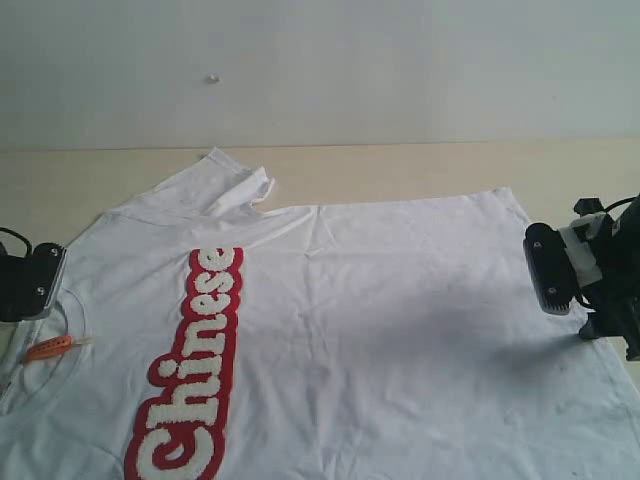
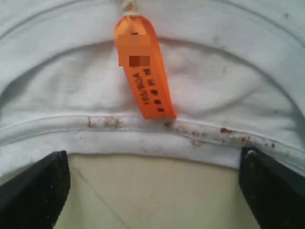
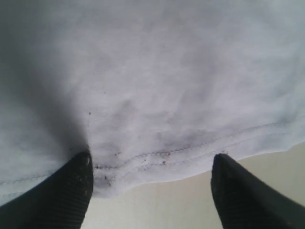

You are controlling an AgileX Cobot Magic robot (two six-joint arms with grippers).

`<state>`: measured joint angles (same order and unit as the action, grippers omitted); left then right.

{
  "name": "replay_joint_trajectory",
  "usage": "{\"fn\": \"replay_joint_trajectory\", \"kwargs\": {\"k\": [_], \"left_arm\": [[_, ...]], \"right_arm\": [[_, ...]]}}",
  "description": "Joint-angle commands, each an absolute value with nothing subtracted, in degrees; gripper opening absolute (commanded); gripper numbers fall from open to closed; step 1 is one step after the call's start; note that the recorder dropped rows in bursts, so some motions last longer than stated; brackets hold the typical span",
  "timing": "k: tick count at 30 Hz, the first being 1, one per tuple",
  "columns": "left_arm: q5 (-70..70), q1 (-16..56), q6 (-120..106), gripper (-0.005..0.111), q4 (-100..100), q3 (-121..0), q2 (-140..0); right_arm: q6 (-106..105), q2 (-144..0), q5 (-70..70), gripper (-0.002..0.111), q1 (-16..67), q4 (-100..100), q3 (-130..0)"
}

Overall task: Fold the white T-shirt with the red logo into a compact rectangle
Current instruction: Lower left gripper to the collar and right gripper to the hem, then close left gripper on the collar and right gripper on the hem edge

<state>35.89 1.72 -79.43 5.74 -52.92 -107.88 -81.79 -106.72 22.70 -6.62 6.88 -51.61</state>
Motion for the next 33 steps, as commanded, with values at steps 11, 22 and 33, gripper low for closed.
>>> {"fn": "replay_joint_trajectory", "kwargs": {"k": [11, 22, 33], "left_arm": [[31.6, 4.0, -82.8, 0.093, -3.5, -52.2, -111.0], [32.9, 4.4, -91.1, 0.093, -4.0, -52.2, -112.7], [33.6, 3.8, -91.1, 0.093, -4.0, -52.2, -114.6]], "right_arm": [[-81.9, -108.8, 23.2, 0.068, -6.8, 6.4, -51.3], [-81.8, -108.7, 23.9, 0.068, -6.8, 6.2, -51.3], [-81.7, -110.6, 23.7, 0.068, -6.8, 6.2, -51.2]]}}
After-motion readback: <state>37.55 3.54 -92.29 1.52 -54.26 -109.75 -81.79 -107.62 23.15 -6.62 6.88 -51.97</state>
